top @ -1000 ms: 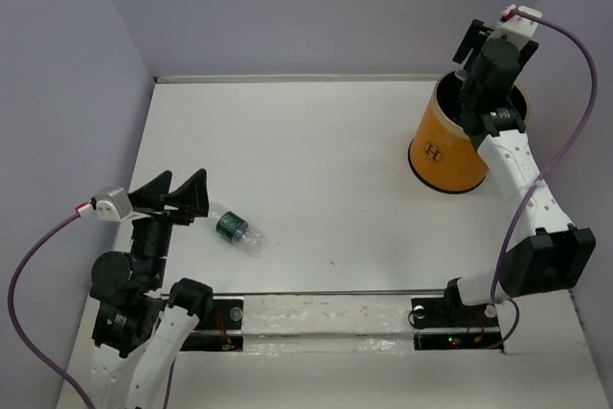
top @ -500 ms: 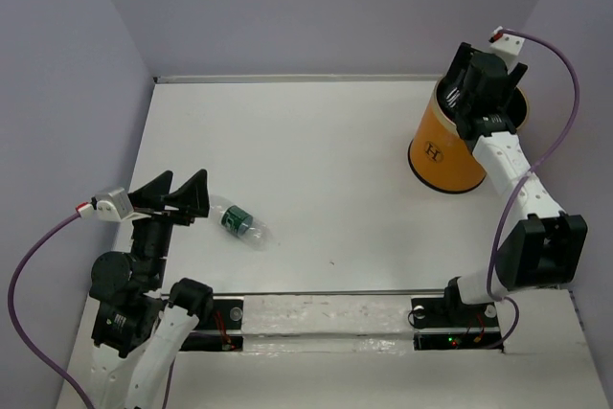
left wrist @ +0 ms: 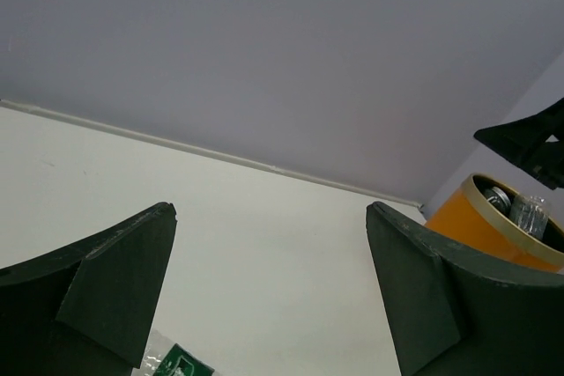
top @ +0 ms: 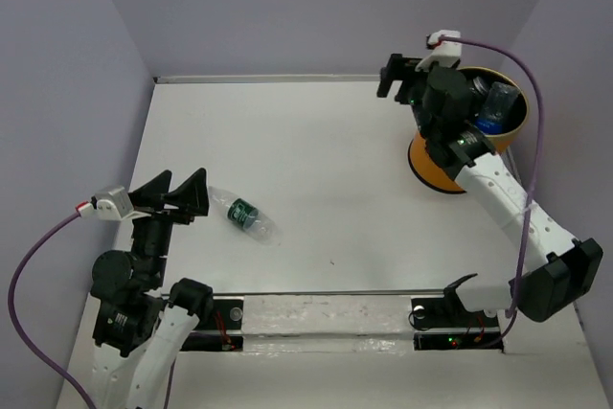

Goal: Put the plastic bottles in the bin

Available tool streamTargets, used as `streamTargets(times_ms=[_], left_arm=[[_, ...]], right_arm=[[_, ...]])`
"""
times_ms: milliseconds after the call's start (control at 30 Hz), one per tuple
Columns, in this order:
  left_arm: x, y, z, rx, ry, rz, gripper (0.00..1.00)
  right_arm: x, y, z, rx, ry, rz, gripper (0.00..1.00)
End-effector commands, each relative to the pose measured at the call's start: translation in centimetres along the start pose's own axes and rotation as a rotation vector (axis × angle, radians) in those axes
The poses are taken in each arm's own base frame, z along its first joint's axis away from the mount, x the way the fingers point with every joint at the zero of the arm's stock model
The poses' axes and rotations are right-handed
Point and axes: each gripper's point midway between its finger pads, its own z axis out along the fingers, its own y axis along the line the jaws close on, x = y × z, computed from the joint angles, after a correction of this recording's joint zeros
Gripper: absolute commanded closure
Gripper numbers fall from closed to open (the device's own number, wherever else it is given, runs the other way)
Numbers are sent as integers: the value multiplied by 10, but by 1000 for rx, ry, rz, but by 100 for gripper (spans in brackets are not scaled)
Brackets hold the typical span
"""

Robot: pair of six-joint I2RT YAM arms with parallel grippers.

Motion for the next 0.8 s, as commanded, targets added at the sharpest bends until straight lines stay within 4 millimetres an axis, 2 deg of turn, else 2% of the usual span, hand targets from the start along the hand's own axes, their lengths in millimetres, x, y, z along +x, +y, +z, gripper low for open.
streamTargets(times_ms=[0, 33, 67, 100, 133, 167, 200, 233, 267, 300, 333, 367, 400, 433, 500, 533, 600, 633, 667, 733, 767], left_arm=[[-9, 2, 7, -23, -36, 10, 1], [-10, 4, 7, -33, -39, 14, 1], [-12, 8, 7, -54, -47, 17, 1], [-13, 10, 7, -66, -54, 19, 1], [-14, 12, 6, -79, -55, 20, 1], [-16, 15, 6, -94, -61, 23, 1], [-19, 20, 5, -123, -78, 24, 1], [-21, 22, 4, -138, -85, 25, 1], [-23, 26, 3, -157, -90, 22, 1], [-26, 32, 1, -196, -109, 21, 1], [-33, 36, -2, -222, -133, 14, 1], [-36, 48, -6, -288, -155, -3, 1], [-42, 53, -12, -321, -182, -10, 1], [-44, 57, -15, -344, -195, -19, 1], [-47, 63, -21, -371, -226, -41, 1], [-48, 63, -22, -369, -231, -46, 1], [-45, 62, -20, -361, -220, -41, 1], [-44, 60, -18, -352, -214, -38, 1], [-44, 57, -17, -338, -211, -36, 1], [-41, 52, -14, -306, -197, -30, 1], [-39, 51, -13, -295, -192, -30, 1]], right_arm=[[55, 111, -13, -374, 146, -43, 9], [66, 143, -25, -461, 175, -68, 10], [97, 167, -26, -549, 240, -133, 10], [97, 199, -38, -634, 241, -157, 10], [134, 216, -40, -686, 334, -213, 9], [123, 231, -53, -761, 330, -221, 7], [139, 259, -63, -865, 380, -276, 2], [138, 276, -63, -914, 370, -280, 1], [156, 283, -71, -957, 439, -311, 0], [189, 297, -74, -1030, 503, -352, 0], [200, 304, -76, -1055, 528, -369, 0], [201, 314, -78, -1081, 539, -379, 0], [227, 323, -78, -1093, 601, -397, 0], [252, 320, -78, -1087, 658, -412, 0], [278, 338, -83, -1096, 703, -409, 0], [285, 340, -82, -1095, 719, -404, 0], [297, 357, -96, -1121, 730, -410, 0], [311, 359, -99, -1120, 754, -419, 0], [317, 358, -99, -1116, 768, -419, 0], [331, 366, -113, -1129, 801, -421, 0], [343, 363, -112, -1115, 824, -427, 0]])
